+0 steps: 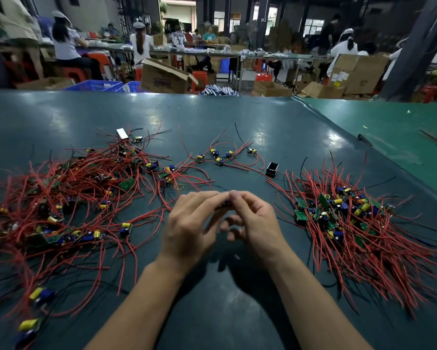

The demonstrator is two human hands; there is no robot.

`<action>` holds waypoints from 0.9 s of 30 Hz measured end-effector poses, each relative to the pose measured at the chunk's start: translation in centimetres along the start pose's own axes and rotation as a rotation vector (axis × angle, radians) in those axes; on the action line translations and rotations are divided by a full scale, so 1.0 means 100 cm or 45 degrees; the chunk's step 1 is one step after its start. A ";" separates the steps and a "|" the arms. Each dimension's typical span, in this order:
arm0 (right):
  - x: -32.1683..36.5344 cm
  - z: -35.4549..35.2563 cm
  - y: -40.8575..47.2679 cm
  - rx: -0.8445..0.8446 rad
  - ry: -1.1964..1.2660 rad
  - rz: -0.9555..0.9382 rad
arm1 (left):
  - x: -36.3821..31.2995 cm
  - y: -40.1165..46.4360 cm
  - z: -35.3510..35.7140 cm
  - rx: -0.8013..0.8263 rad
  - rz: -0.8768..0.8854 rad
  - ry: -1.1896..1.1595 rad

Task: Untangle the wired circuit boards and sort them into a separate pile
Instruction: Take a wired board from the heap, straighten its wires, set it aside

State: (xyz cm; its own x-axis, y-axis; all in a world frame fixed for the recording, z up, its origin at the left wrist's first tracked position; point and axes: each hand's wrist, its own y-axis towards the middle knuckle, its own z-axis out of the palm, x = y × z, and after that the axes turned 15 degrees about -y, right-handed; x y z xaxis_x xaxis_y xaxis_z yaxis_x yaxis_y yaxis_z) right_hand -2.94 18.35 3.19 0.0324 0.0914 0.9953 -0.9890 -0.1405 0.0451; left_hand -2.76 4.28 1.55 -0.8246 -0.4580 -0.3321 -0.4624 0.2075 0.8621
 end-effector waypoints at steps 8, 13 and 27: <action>0.000 -0.005 -0.001 -0.211 -0.098 -0.022 | -0.003 -0.005 0.004 -0.120 -0.690 -0.487; -0.006 -0.003 -0.001 -0.131 -0.216 0.028 | 0.002 -0.004 0.005 -0.264 -1.051 -0.652; -0.015 0.005 0.008 -0.408 -0.444 0.172 | 0.021 -0.006 0.009 -0.350 -1.098 -0.575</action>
State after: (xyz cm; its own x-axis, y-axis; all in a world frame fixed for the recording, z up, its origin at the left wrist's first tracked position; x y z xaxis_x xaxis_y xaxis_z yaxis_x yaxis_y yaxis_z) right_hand -3.72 17.65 1.79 -0.1070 -0.2496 0.9624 -0.9805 0.1867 -0.0606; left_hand -4.48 4.00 -0.04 -0.3173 0.0242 -0.9480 -0.9146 -0.2721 0.2992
